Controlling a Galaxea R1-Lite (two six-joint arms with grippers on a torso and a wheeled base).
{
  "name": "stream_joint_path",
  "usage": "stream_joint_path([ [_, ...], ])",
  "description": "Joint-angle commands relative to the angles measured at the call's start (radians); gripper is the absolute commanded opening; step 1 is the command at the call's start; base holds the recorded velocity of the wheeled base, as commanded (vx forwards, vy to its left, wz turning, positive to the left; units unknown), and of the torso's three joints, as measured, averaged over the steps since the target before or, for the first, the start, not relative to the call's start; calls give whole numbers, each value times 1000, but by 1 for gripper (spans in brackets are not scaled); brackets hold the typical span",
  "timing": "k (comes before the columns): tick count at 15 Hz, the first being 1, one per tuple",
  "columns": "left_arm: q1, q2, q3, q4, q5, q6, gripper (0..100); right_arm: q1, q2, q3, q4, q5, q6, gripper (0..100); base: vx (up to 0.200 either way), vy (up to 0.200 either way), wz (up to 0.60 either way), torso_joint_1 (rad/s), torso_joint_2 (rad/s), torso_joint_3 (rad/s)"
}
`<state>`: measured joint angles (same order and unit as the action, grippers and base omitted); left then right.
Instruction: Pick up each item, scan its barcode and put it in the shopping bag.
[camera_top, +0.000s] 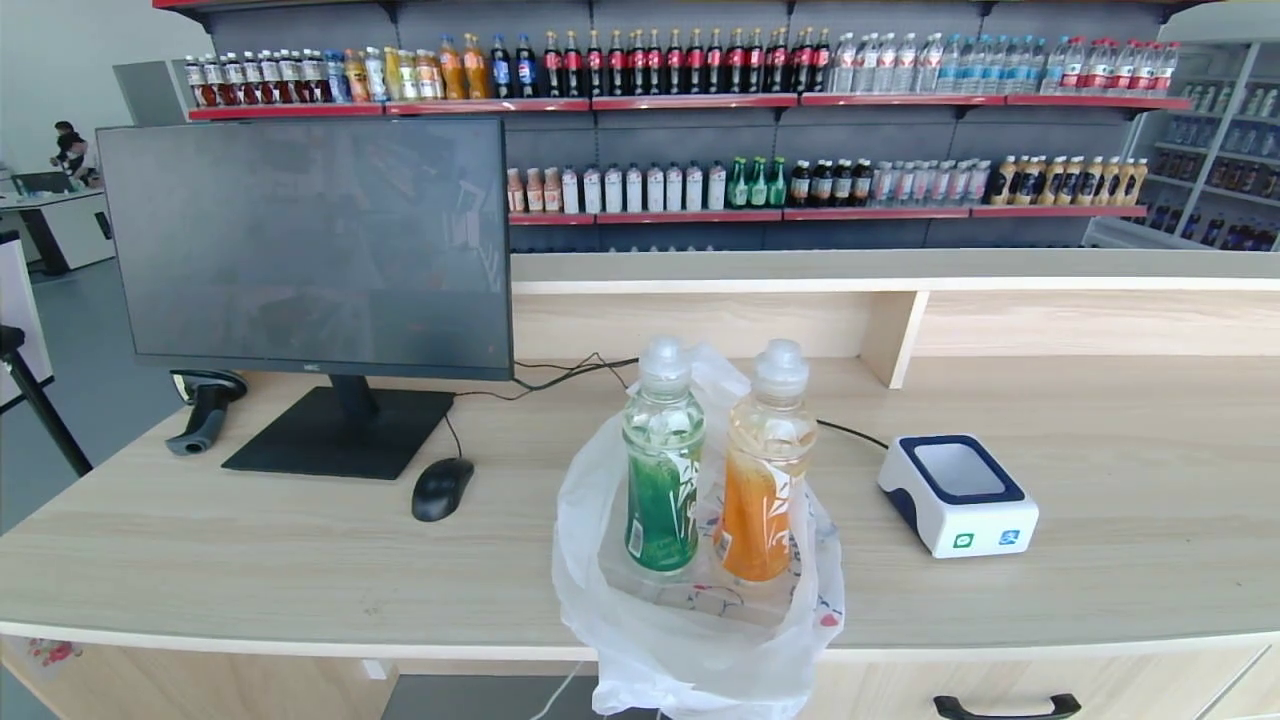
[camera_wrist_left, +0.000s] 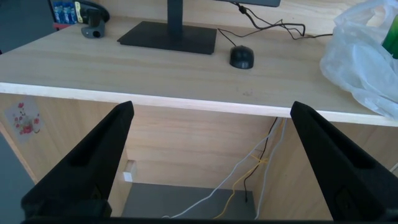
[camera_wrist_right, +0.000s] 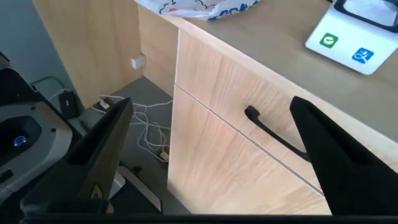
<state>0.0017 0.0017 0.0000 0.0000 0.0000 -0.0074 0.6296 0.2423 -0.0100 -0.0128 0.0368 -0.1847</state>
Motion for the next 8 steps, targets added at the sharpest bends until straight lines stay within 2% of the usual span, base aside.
stream_joint_path([
  [1, 1, 0, 0, 0, 0, 0, 100, -16, -48, -8, 11, 6, -9, 100, 0, 0, 0, 0, 0, 0],
  [2, 0, 0, 0, 0, 0, 0, 100, -111, -43, -8, 13, 5, -9, 100, 0, 0, 0, 0, 0, 0],
  [4, 0, 0, 0, 0, 0, -2, 100, -479, -32, -10, 14, 15, -12, 100, 0, 0, 0, 0, 0, 0],
  [5, 1, 0, 0, 0, 2, -6, 100, -636, -43, -10, 16, 54, -18, 100, 0, 0, 0, 0, 0, 0],
  [6, 1, 0, 0, 0, 2, -8, 100, -677, -57, -10, 16, 61, -18, 100, 0, 0, 0, 0, 0, 0],
  [8, 1, 0, 0, 0, 2, -9, 100, -663, -176, -11, 16, 68, 21, 100, 0, 0, 0, 0, 0, 0],
])
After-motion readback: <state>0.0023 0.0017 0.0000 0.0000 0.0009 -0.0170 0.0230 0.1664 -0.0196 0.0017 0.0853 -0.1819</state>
